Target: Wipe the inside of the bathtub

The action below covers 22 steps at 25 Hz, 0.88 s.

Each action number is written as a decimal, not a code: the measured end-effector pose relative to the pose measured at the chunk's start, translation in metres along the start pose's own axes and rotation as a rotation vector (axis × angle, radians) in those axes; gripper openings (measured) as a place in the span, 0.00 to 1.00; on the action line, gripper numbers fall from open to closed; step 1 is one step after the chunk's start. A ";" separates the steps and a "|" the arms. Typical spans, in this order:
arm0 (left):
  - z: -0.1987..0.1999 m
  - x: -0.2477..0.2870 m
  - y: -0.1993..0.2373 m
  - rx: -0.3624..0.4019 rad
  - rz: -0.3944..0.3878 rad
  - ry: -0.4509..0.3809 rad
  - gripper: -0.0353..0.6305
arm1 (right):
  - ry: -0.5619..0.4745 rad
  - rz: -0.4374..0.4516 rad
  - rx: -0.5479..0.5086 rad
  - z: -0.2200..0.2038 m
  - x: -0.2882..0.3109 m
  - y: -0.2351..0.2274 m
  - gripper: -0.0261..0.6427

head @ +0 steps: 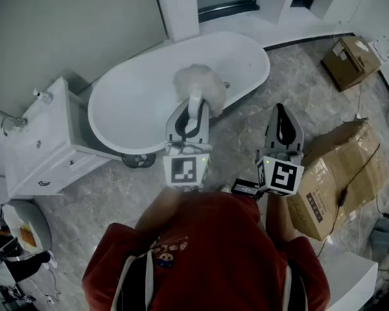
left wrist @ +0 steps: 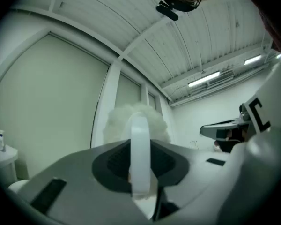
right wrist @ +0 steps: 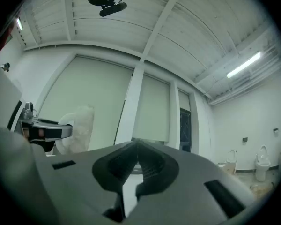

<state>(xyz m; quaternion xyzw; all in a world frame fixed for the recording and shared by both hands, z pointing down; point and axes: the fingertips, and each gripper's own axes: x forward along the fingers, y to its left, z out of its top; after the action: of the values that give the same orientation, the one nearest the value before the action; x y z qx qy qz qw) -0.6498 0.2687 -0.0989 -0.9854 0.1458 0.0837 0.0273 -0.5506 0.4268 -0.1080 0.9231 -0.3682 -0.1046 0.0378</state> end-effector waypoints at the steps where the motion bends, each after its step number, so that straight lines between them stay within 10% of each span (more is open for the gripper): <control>1: 0.001 0.002 -0.003 0.008 -0.002 -0.006 0.19 | 0.000 0.000 -0.001 0.000 0.001 -0.003 0.06; 22: -0.029 0.064 -0.129 -0.001 -0.163 -0.003 0.19 | 0.025 -0.123 0.006 -0.031 -0.022 -0.116 0.06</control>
<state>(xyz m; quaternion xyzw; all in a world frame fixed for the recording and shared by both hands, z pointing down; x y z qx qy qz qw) -0.5472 0.3716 -0.0780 -0.9939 0.0647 0.0828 0.0336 -0.4819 0.5258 -0.0910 0.9454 -0.3104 -0.0939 0.0332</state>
